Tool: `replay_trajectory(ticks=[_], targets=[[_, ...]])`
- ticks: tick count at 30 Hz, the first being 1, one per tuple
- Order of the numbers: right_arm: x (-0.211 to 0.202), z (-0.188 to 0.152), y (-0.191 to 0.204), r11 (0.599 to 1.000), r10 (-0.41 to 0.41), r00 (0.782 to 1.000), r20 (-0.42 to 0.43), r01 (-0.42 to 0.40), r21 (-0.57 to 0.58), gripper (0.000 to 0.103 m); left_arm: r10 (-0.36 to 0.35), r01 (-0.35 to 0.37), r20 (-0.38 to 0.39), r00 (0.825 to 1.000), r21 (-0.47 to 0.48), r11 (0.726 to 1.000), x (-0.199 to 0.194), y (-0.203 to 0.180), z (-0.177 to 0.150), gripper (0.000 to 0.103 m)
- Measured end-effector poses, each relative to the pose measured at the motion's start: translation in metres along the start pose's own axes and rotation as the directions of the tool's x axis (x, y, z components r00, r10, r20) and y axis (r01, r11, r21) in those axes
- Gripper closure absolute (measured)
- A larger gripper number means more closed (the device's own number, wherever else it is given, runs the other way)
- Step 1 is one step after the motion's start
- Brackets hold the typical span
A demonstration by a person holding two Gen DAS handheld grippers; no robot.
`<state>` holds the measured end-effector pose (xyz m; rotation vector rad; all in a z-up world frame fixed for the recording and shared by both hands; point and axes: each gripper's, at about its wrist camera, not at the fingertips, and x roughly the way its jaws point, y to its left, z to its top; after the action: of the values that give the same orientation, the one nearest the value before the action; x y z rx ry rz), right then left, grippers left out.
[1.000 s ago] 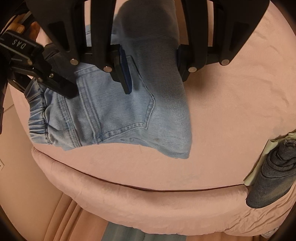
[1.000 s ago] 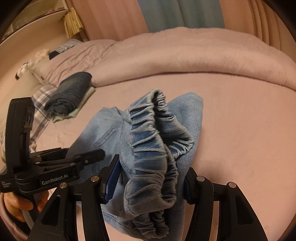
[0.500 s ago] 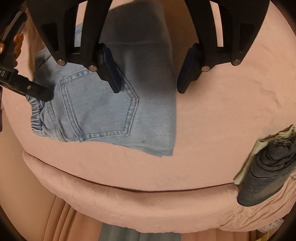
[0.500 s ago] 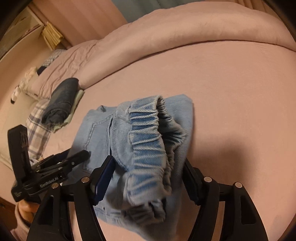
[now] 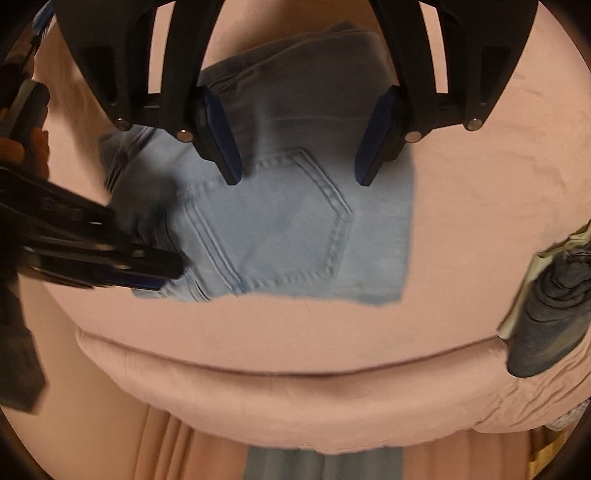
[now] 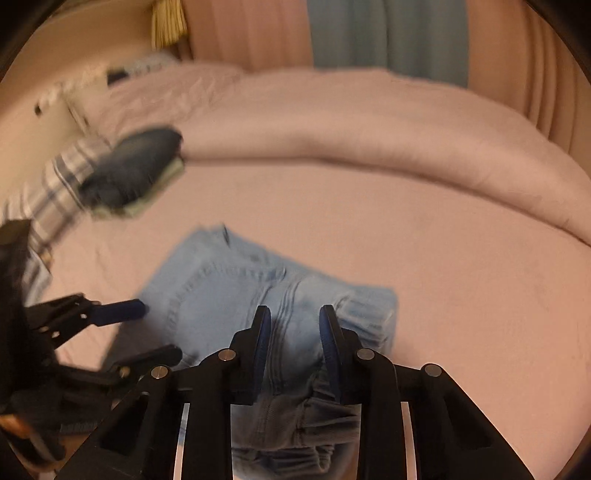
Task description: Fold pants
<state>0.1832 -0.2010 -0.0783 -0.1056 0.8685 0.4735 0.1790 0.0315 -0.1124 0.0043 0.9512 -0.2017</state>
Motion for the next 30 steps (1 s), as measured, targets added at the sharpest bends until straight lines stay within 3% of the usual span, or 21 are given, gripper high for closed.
replay_trajectory(ticks=[4,12,17,22,25,27,30], targets=[[0.025,-0.004,-0.007,1.0,-0.014,0.998,-0.058,0.015,0.011,0.073,0.017,-0.016,-0.019,1.0,0.028,0.999,0.015,-0.001,-0.004,0.041],[-0.011,-0.019,0.01,0.999,0.039,0.999,-0.009,-0.039,-0.007,0.073,0.008,-0.007,-0.023,1.0,0.017,1.0,0.014,0.001,-0.003,0.04],[0.005,-0.049,0.025,0.997,-0.021,0.997,-0.079,0.015,-0.078,0.073,0.024,-0.023,-0.026,0.999,0.034,0.999,0.012,-0.005,-0.006,0.04],[0.013,-0.051,0.026,0.997,-0.038,0.997,-0.063,0.034,-0.071,0.073,0.026,-0.026,-0.022,0.999,0.019,0.999,0.012,-0.003,-0.004,0.039],[0.001,-0.051,0.023,0.999,-0.016,0.998,-0.053,0.014,-0.031,0.072,0.026,-0.026,-0.008,1.0,-0.014,1.0,0.002,-0.003,-0.006,0.031],[-0.011,-0.056,0.024,1.0,0.026,0.999,-0.034,-0.025,0.014,0.066,0.024,-0.024,0.006,1.0,-0.026,0.999,-0.006,-0.002,-0.008,0.022],[-0.024,-0.062,0.022,0.998,0.046,0.999,-0.01,-0.045,0.053,0.065,0.04,-0.039,0.015,0.999,-0.029,0.999,-0.015,-0.004,-0.009,0.021]])
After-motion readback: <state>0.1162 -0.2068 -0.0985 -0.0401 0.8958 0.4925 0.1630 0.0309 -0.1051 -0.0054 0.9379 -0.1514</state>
